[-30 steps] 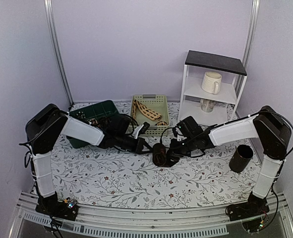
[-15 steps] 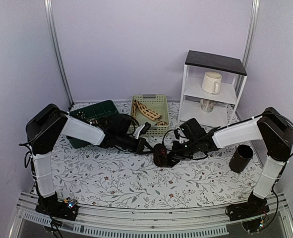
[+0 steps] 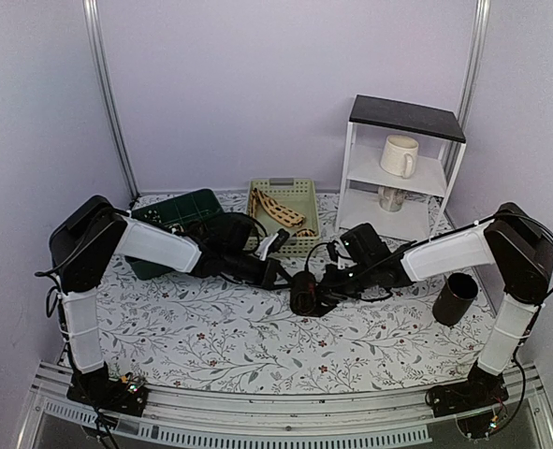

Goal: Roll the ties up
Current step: Roll the tie at the center of the board.

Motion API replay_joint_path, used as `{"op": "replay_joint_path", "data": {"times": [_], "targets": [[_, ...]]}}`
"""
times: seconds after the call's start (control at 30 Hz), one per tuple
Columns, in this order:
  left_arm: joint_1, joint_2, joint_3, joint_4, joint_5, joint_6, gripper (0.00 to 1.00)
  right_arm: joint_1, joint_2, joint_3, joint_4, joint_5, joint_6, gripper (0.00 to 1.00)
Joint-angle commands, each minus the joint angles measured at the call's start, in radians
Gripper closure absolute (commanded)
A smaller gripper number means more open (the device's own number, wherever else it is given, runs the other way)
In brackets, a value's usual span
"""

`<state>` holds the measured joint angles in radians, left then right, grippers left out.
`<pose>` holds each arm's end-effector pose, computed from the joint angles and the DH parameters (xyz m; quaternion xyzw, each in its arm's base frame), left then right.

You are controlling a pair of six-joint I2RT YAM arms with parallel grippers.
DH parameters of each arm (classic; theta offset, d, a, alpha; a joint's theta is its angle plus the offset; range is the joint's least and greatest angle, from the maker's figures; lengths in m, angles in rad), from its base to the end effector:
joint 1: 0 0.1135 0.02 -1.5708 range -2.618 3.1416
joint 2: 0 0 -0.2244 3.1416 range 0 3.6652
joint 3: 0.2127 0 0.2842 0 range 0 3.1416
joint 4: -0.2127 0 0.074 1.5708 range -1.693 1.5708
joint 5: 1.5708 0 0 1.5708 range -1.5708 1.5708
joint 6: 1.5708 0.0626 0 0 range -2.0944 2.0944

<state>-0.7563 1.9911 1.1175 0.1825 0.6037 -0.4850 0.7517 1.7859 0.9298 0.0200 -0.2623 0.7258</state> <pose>0.2903 -0.3228 0.0639 0.2423 0.8388 -0.4553 0.1743 0.2705 0.2750 0.0625 -0.0589 0.9246 0.3300 0.1811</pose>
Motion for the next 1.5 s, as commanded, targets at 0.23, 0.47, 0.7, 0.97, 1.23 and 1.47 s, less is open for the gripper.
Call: {"op": "replay_joint_path", "data": {"times": [0.23, 0.47, 0.7, 0.97, 1.23, 1.47], "targets": [[-0.038, -0.014, 0.046, -0.044, -0.03, -0.01, 1.0, -0.009, -0.01, -0.042, 0.024, 0.055, -0.011, 1.0], [-0.044, -0.015, 0.059, -0.055, -0.04, -0.01, 1.0, -0.021, -0.044, -0.068, 0.02, 0.094, -0.012, 1.0], [-0.057, -0.005, 0.09, -0.072, -0.039, -0.003, 1.0, -0.056, -0.096, -0.103, 0.021, 0.103, -0.018, 1.0], [-0.076, 0.025, 0.131, -0.09, -0.034, 0.005, 1.0, -0.064, -0.162, -0.148, 0.058, 0.051, -0.009, 0.99], [-0.087, 0.043, 0.166, -0.099, -0.043, -0.002, 1.0, -0.064, -0.183, -0.184, 0.097, 0.0, 0.01, 1.0], [-0.082, -0.046, 0.15, -0.15, -0.129, 0.005, 1.0, -0.049, -0.186, -0.154, 0.111, -0.046, 0.02, 1.0]]}}
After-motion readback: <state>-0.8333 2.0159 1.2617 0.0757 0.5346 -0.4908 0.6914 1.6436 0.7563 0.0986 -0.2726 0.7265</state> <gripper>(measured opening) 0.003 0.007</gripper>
